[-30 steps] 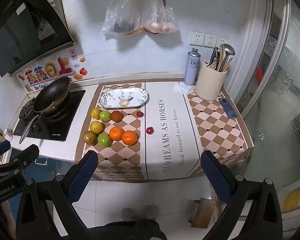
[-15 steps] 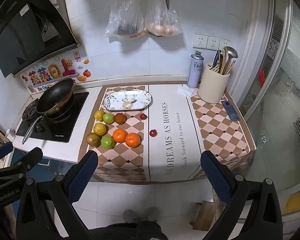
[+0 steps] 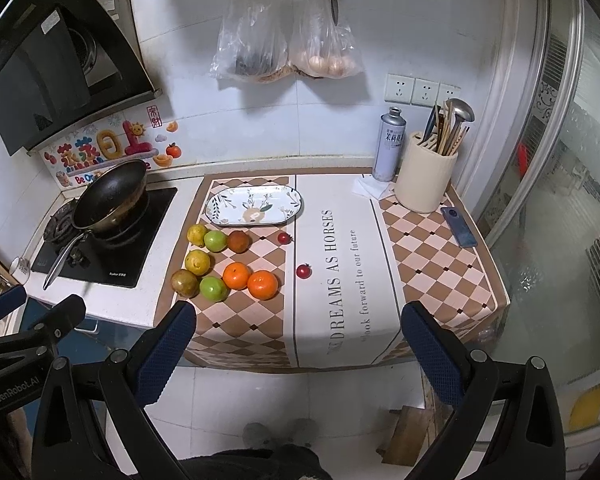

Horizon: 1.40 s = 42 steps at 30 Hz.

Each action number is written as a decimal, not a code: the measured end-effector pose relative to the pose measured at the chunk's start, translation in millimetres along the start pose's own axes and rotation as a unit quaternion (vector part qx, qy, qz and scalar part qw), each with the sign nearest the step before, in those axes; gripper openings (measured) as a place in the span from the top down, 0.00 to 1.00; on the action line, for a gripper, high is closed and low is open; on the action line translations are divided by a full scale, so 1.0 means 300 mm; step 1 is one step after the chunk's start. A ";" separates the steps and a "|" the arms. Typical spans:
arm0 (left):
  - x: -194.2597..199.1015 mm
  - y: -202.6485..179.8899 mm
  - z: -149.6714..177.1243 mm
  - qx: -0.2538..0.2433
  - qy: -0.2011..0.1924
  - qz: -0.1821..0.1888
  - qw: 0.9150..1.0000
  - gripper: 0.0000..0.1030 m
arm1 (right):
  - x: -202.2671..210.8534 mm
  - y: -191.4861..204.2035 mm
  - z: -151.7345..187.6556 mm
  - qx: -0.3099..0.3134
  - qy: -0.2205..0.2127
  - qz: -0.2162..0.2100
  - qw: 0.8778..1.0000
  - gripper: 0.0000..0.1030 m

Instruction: Organize fruits

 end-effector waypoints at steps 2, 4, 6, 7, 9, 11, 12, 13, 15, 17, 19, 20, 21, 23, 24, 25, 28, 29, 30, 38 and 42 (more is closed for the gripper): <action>0.003 -0.005 -0.009 0.000 -0.001 -0.001 1.000 0.00 | 0.001 -0.002 -0.002 0.000 -0.001 -0.001 1.000 0.00; 0.005 -0.006 -0.010 0.000 -0.001 0.000 1.000 0.00 | 0.003 -0.005 -0.007 0.001 -0.002 -0.001 1.000 0.00; 0.004 -0.005 -0.008 0.000 -0.001 -0.001 1.000 0.00 | 0.003 -0.005 -0.006 0.000 -0.002 -0.002 1.000 0.00; 0.005 -0.006 -0.010 0.000 -0.001 0.000 1.000 0.00 | 0.003 -0.003 -0.006 0.000 -0.002 -0.002 1.000 0.00; 0.004 -0.006 -0.005 0.001 -0.002 -0.001 1.000 0.00 | 0.004 -0.004 -0.012 0.002 -0.002 -0.002 1.000 0.00; 0.005 -0.009 -0.012 0.001 -0.002 -0.001 1.000 0.00 | 0.004 0.001 -0.017 0.003 -0.001 -0.003 1.000 0.00; 0.005 -0.009 -0.011 0.001 -0.003 -0.001 1.000 0.00 | 0.003 0.001 -0.021 0.004 0.000 -0.002 1.000 0.00; 0.005 -0.010 -0.014 0.002 -0.002 -0.001 1.000 0.00 | 0.004 0.003 -0.017 0.005 -0.001 -0.003 1.000 0.00; 0.006 -0.012 -0.018 0.001 -0.001 -0.002 1.000 0.00 | 0.004 0.005 -0.019 0.006 -0.001 -0.003 1.000 0.00; 0.006 -0.024 -0.026 0.002 -0.001 -0.002 1.000 0.00 | 0.004 0.007 -0.018 0.006 -0.002 -0.003 1.000 0.00; 0.006 -0.025 -0.028 0.002 -0.001 -0.002 1.000 0.00 | 0.005 0.009 -0.020 0.007 -0.004 -0.004 1.000 0.00; 0.006 -0.022 -0.023 0.002 -0.001 -0.002 1.000 0.00 | 0.006 0.010 -0.017 0.007 -0.005 -0.003 1.000 0.00; 0.006 -0.022 -0.022 0.002 -0.002 -0.002 1.000 0.00 | 0.005 0.010 -0.015 0.007 -0.005 -0.004 1.000 0.00; 0.006 -0.022 -0.022 0.002 -0.002 -0.002 1.000 0.00 | 0.006 0.011 -0.014 0.006 -0.005 -0.004 1.000 0.00; 0.006 -0.021 -0.021 0.002 -0.002 -0.002 1.000 0.00 | 0.006 0.011 -0.016 0.006 -0.005 -0.005 1.000 0.00; 0.006 -0.023 -0.024 0.001 -0.002 -0.002 1.000 0.00 | 0.007 0.013 -0.013 0.007 -0.005 -0.005 1.000 0.00; 0.008 -0.025 -0.028 0.001 -0.004 -0.002 1.000 0.00 | 0.009 0.016 -0.013 0.007 -0.006 -0.005 1.000 0.00; 0.007 -0.024 -0.025 0.002 -0.004 -0.002 1.000 0.00 | 0.009 0.018 -0.014 0.006 -0.007 -0.005 1.000 0.00; 0.007 -0.023 -0.025 0.002 -0.004 -0.002 1.000 0.00 | 0.010 0.021 -0.014 0.006 -0.007 -0.006 1.000 0.00; 0.011 -0.032 -0.040 0.004 -0.004 -0.001 1.000 0.00 | 0.013 0.027 -0.013 0.006 -0.008 -0.005 1.000 0.00; 0.010 -0.028 -0.030 0.004 -0.006 -0.002 1.000 0.00 | 0.014 0.029 -0.013 0.007 -0.009 -0.006 1.000 0.00</action>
Point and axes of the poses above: each gripper's, at about its wrist camera, not at the fingertips, and x roughly against the way its jaws point, y to its left, z to its underside, the point moved 1 cm from there along -x, roughly the way its jaws point, and after that the axes turned 3 degrees about -x, right-handed, at the moved point
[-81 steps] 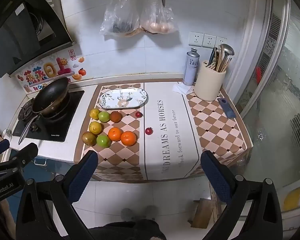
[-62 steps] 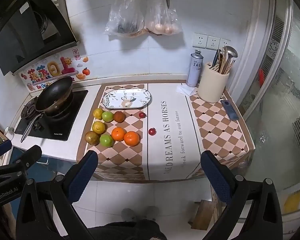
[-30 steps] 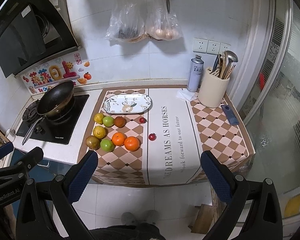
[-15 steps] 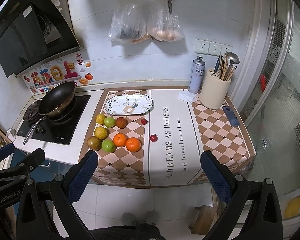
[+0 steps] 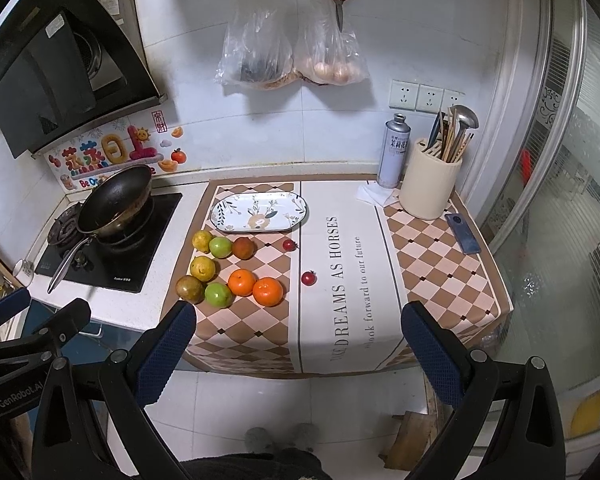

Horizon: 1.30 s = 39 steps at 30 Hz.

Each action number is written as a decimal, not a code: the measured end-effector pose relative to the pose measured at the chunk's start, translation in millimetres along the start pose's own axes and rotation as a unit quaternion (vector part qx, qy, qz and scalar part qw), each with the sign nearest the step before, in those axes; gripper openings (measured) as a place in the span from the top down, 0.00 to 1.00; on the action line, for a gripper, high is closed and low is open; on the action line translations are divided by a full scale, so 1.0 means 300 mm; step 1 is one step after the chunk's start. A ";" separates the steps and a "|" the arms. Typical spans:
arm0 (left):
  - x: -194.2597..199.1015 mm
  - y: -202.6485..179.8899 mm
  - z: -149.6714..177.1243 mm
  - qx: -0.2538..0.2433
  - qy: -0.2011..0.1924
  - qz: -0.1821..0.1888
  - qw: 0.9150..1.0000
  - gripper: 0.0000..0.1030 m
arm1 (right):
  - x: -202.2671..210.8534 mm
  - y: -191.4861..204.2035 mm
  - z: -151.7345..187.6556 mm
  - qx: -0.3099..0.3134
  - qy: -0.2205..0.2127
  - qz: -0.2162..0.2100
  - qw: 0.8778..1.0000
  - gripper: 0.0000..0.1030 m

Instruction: Organize fruits

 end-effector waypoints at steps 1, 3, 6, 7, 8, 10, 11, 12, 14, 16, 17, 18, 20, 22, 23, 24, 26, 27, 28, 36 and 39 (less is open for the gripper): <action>0.000 -0.002 -0.003 0.000 0.000 0.000 1.000 0.00 | 0.001 0.003 -0.002 0.000 0.000 0.000 1.000 0.00; 0.001 -0.005 -0.006 0.000 -0.001 0.002 1.000 0.00 | 0.001 0.006 -0.007 -0.001 0.000 -0.002 1.000 0.00; 0.004 -0.004 -0.014 0.001 -0.001 0.002 1.000 0.00 | 0.002 0.012 -0.011 -0.002 -0.002 -0.003 1.000 0.00; 0.005 -0.005 -0.014 0.002 -0.002 0.002 1.000 0.00 | 0.002 0.014 -0.013 -0.002 -0.002 -0.003 1.000 0.00; 0.003 -0.001 -0.010 0.001 -0.003 0.002 1.000 0.00 | 0.001 0.014 -0.013 -0.003 -0.003 -0.003 1.000 0.00; 0.001 -0.001 -0.017 0.002 -0.003 0.003 1.000 0.00 | -0.001 0.020 -0.013 -0.006 -0.004 -0.003 1.000 0.00; -0.002 -0.002 -0.023 0.002 -0.004 0.003 1.000 0.00 | -0.004 0.023 -0.015 -0.007 -0.005 -0.005 1.000 0.00; -0.007 0.013 -0.022 0.003 -0.005 0.003 1.000 0.00 | -0.010 0.025 -0.016 -0.010 -0.006 -0.005 1.000 0.00; -0.021 0.045 -0.027 0.008 -0.018 0.005 1.000 0.00 | -0.026 0.026 -0.018 -0.019 -0.012 -0.010 1.000 0.00; -0.052 0.076 -0.040 0.010 -0.042 -0.011 0.999 0.00 | -0.060 0.033 -0.017 -0.032 -0.018 -0.019 0.999 0.00; -0.066 0.091 -0.039 0.011 -0.049 -0.016 0.999 0.00 | -0.080 0.036 -0.015 -0.037 -0.020 -0.025 0.999 0.00; -0.097 0.108 -0.047 0.011 -0.057 -0.029 0.998 0.00 | -0.112 0.043 -0.014 -0.044 -0.019 -0.032 0.998 0.00; -0.152 0.141 -0.043 0.012 -0.063 -0.044 0.997 0.00 | -0.172 0.055 -0.008 -0.053 -0.007 -0.038 0.998 0.00; -0.230 0.177 -0.049 0.011 -0.053 -0.056 0.997 0.00 | -0.246 0.072 0.000 -0.060 0.005 -0.047 0.997 0.00; -0.272 0.198 -0.054 0.011 -0.047 -0.061 0.997 0.00 | -0.283 0.080 0.002 -0.063 0.013 -0.046 0.997 0.00; -0.315 0.217 -0.057 0.013 -0.037 -0.066 0.997 0.00 | -0.323 0.088 0.004 -0.065 0.019 -0.046 0.997 0.00; -0.393 0.252 -0.058 0.018 -0.016 -0.064 0.998 0.00 | -0.398 0.105 0.004 -0.067 0.033 -0.046 0.996 0.00; -0.432 0.273 -0.054 0.021 -0.004 -0.067 0.997 0.00 | -0.439 0.112 0.005 -0.067 0.040 -0.047 0.996 0.00; -0.476 0.288 -0.056 0.023 0.012 -0.068 0.997 0.00 | -0.491 0.118 0.006 -0.067 0.051 -0.046 0.995 0.00; -0.819 0.344 -0.067 0.033 0.123 -0.066 0.990 0.00 | -0.994 0.100 0.055 -0.070 0.169 -0.049 0.982 0.03; -0.974 0.341 -0.091 0.043 0.174 -0.053 0.982 0.01 | -1.169 0.087 0.079 -0.074 0.214 -0.057 0.972 0.07</action>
Point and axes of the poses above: each gripper's, at about its wrist camera, not at the fingertips, and x roughly against the way its jaws point, y to its left, z to its underside, the point moved 1 cm from there along -x, roughly the way its jaws point, and after that the axes turned 3 degrees about -x, right-handed, at the moved point
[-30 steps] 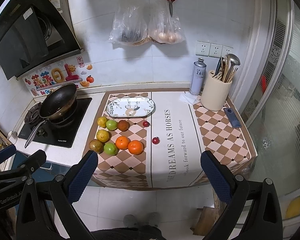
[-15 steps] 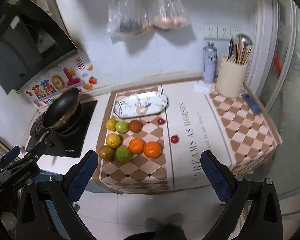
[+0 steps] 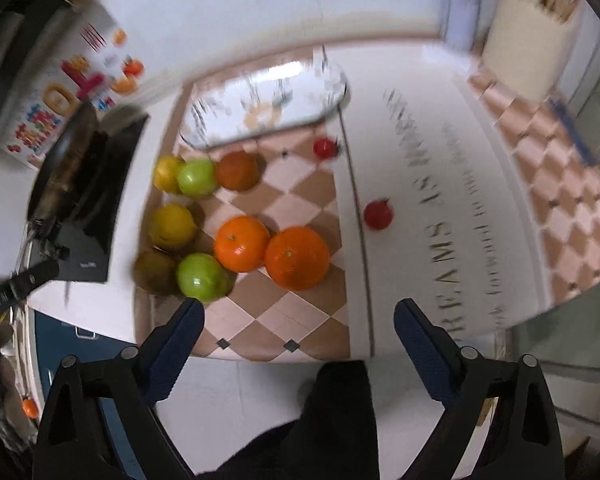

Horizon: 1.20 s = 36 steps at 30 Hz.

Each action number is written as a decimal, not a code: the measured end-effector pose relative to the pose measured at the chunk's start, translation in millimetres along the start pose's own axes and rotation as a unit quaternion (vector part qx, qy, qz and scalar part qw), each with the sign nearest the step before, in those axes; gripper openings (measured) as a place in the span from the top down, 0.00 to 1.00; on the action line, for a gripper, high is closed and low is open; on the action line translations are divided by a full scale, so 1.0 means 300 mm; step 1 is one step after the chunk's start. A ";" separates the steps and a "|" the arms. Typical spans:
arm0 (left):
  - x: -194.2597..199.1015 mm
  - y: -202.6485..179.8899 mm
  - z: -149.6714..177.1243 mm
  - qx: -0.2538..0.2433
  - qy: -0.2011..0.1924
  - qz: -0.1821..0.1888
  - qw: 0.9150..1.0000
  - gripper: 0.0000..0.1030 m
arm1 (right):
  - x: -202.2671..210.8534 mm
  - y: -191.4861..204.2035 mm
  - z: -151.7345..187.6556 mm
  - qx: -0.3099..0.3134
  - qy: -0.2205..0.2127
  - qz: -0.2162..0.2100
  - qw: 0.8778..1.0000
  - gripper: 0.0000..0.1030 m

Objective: Organize fruits
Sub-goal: 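Grasp a yellow citrus with the left tool while the right tool grasps an orange, then place the yellow citrus on the plate with the left tool while the right tool places the orange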

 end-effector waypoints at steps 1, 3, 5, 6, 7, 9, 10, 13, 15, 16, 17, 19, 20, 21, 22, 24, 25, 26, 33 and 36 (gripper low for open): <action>-0.043 -0.015 -0.027 0.000 0.017 0.009 1.000 0.01 | -0.061 -0.010 -0.020 -0.002 0.017 0.000 1.000 0.07; -0.119 -0.047 -0.075 -0.002 0.046 0.020 0.999 0.01 | -0.149 -0.026 -0.050 -0.003 0.040 0.000 0.999 0.08; -0.198 -0.089 -0.122 -0.011 0.073 0.030 0.997 0.01 | -0.233 -0.036 -0.076 -0.004 0.066 0.000 0.998 0.09; -0.228 -0.108 -0.140 -0.014 0.084 0.031 0.996 0.01 | -0.269 -0.038 -0.087 -0.005 0.078 -0.001 0.997 0.09; -0.266 -0.130 -0.157 -0.020 0.097 0.032 0.995 0.01 | -0.296 -0.039 -0.096 -0.004 0.087 -0.003 0.996 0.09; -0.324 -0.165 -0.182 -0.034 0.117 0.037 0.992 0.03 | -0.342 -0.036 -0.114 0.001 0.099 -0.005 0.995 0.09; -0.353 -0.181 -0.189 -0.041 0.128 0.038 0.990 0.03 | -0.363 -0.035 -0.122 0.003 0.105 -0.004 0.994 0.09; -0.423 -0.218 -0.209 -0.059 0.151 0.050 0.985 0.08 | -0.414 -0.024 -0.134 0.008 0.126 -0.010 0.992 0.14; -0.457 -0.239 -0.206 -0.070 0.167 0.057 0.982 0.11 | -0.438 -0.012 -0.142 0.013 0.138 -0.014 0.990 0.16; -0.469 -0.247 -0.206 -0.073 0.170 0.060 0.981 0.12 | -0.448 -0.003 -0.144 0.017 0.141 -0.014 0.990 0.16; -0.482 -0.254 -0.205 -0.078 0.174 0.062 0.980 0.14 | -0.454 0.004 -0.144 0.020 0.144 -0.011 0.989 0.17; -0.507 -0.263 -0.199 -0.084 0.184 0.065 0.977 0.22 | -0.478 0.013 -0.147 0.024 0.153 -0.010 0.988 0.22; -0.519 -0.266 -0.194 -0.086 0.189 0.068 0.976 0.31 | -0.488 0.015 -0.147 0.025 0.157 -0.011 0.987 0.23; -0.529 -0.270 -0.192 -0.086 0.192 0.070 0.975 0.37 | -0.496 0.019 -0.147 0.025 0.160 -0.011 0.987 0.25; -0.535 -0.271 -0.187 -0.086 0.195 0.076 0.974 0.40 | -0.503 0.022 -0.145 0.026 0.162 -0.011 0.986 0.26; -0.530 -0.267 -0.180 -0.084 0.190 0.078 0.975 0.41 | -0.512 0.027 -0.144 0.026 0.166 -0.016 0.986 0.29; -0.529 -0.268 -0.179 -0.087 0.187 0.076 0.976 0.41 | -0.516 0.030 -0.144 0.025 0.166 -0.019 0.986 0.32; -0.526 -0.267 -0.176 -0.089 0.184 0.075 0.976 0.41 | -0.518 0.035 -0.143 0.026 0.167 -0.021 0.985 0.33; -0.511 -0.275 -0.172 -0.089 0.172 0.073 0.978 0.42 | -0.521 0.055 -0.144 0.031 0.159 -0.024 0.986 0.34; -0.475 -0.261 -0.185 -0.091 0.163 0.076 0.979 0.42 | -0.514 0.045 -0.147 0.031 0.155 -0.019 0.987 0.35</action>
Point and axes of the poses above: each gripper's, at about its wrist camera, not at the fingertips, and x roughly against the way its jaws point, y to its left, z to its underside, the point moved 1 cm from there along -x, roughly the way its jaws point, and after that the axes turned 3 degrees about -x, right-handed, at the moved point
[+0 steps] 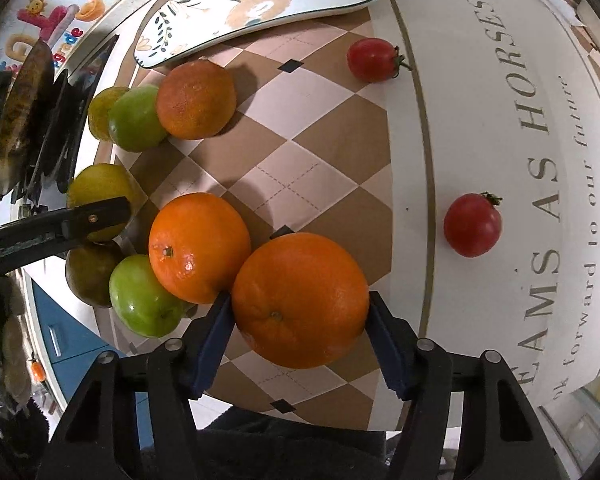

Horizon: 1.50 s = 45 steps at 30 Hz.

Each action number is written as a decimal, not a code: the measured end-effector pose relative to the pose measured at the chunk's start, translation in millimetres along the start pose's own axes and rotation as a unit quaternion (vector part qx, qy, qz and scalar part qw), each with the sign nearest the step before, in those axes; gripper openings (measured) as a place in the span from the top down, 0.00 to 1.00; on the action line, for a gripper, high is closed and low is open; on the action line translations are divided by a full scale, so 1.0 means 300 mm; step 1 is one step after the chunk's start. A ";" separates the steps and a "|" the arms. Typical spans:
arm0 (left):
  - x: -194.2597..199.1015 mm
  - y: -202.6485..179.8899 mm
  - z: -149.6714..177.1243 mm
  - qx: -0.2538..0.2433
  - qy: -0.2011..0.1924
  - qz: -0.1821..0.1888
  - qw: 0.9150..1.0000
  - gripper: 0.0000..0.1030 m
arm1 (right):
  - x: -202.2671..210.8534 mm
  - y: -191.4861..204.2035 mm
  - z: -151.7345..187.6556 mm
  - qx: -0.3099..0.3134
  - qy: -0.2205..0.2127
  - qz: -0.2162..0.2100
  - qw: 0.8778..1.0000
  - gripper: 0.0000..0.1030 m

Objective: Organize fruits
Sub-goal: 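Place the yellow citrus on the plate with the left tool while the right tool places the orange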

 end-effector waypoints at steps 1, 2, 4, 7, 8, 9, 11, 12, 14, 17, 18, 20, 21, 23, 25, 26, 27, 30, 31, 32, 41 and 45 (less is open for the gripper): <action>0.012 -0.005 0.004 -0.001 -0.003 0.001 1.000 0.42 | 0.011 -0.008 0.004 0.000 -0.002 -0.001 1.000 0.35; 0.034 -0.005 0.012 -0.003 -0.008 0.003 1.000 0.42 | 0.019 -0.011 0.005 -0.002 -0.003 -0.004 1.000 0.35; 0.076 -0.015 0.025 -0.006 -0.017 0.009 1.000 0.42 | 0.049 -0.022 0.003 -0.009 -0.007 -0.012 1.000 0.35; 0.158 -0.016 0.034 -0.007 -0.031 0.026 0.999 0.42 | 0.120 -0.044 -0.011 -0.022 -0.017 -0.032 0.999 0.35; 0.189 -0.023 0.026 -0.007 -0.038 0.035 0.999 0.42 | 0.150 -0.045 -0.024 -0.024 -0.023 -0.040 0.999 0.35; 0.222 -0.027 0.012 -0.006 -0.045 0.045 0.998 0.42 | 0.184 -0.042 -0.046 -0.024 -0.032 -0.047 0.998 0.35; 0.287 -0.036 -0.041 -0.005 -0.061 0.061 0.996 0.42 | 0.240 -0.034 -0.097 -0.022 -0.049 -0.056 0.997 0.35; 0.320 -0.042 -0.076 -0.004 -0.069 0.070 0.995 0.42 | 0.267 -0.025 -0.134 -0.018 -0.058 -0.060 0.996 0.35; 0.353 -0.044 -0.164 -0.003 -0.079 0.083 0.993 0.42 | 0.309 -0.004 -0.233 -0.011 -0.077 -0.065 0.995 0.35; 0.356 -0.061 -0.328 0.002 -0.088 0.082 0.993 0.41 | 0.329 0.034 -0.388 0.005 -0.098 -0.049 0.994 0.35; 0.348 -0.063 -0.378 0.004 -0.088 0.079 0.993 0.41 | 0.323 0.044 -0.441 0.008 -0.101 -0.044 0.994 0.35; 0.322 -0.058 -0.461 0.009 -0.083 0.072 0.994 0.41 | 0.296 0.063 -0.558 0.013 -0.101 -0.031 0.994 0.35; 0.285 -0.054 -0.518 0.015 -0.073 0.070 0.995 0.41 | 0.282 0.068 -0.604 0.015 -0.098 -0.027 0.995 0.35; 0.240 -0.055 -0.574 0.029 -0.055 0.075 0.995 0.41 | 0.232 0.082 -0.690 0.021 -0.089 -0.015 0.996 0.35; 0.185 -0.046 -0.633 0.038 -0.033 0.079 0.996 0.41 | 0.184 0.080 -0.759 0.026 -0.078 -0.004 0.997 0.35; 0.162 -0.042 -0.661 0.043 -0.024 0.079 0.996 0.41 | 0.163 0.079 -0.786 0.028 -0.073 0.002 0.997 0.35; 0.149 -0.040 -0.682 0.045 -0.019 0.079 0.996 0.41 | 0.135 0.088 -0.806 0.029 -0.068 0.007 0.997 0.35; 0.100 -0.026 -0.730 0.059 -0.002 0.084 0.995 0.41 | 0.080 0.083 -0.858 0.032 -0.051 0.017 0.998 0.35; 0.083 -0.022 -0.741 0.063 0.004 0.086 0.994 0.41 | 0.068 0.080 -0.869 0.033 -0.046 0.020 0.998 0.35; 0.067 -0.020 -0.751 0.065 0.010 0.088 0.994 0.41 | 0.059 0.078 -0.876 0.035 -0.043 0.022 0.998 0.35; -0.007 -0.041 -0.759 0.058 0.044 0.086 0.994 0.41 | 0.034 0.063 -0.930 0.040 -0.026 0.028 0.998 0.34; -0.041 -0.065 -0.751 0.054 0.053 0.079 0.994 0.41 | 0.023 0.069 -0.942 0.032 -0.016 0.027 0.999 0.33</action>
Point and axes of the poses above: each gripper's, at about its wrist camera, not at the fingertips, and x roughly against the way its jaws point, y to its left, z to its underside, the point moved 1 cm from there along -x, roughly the way its jaws point, and after that the axes turned 3 degrees about -x, right-handed, at the moved point
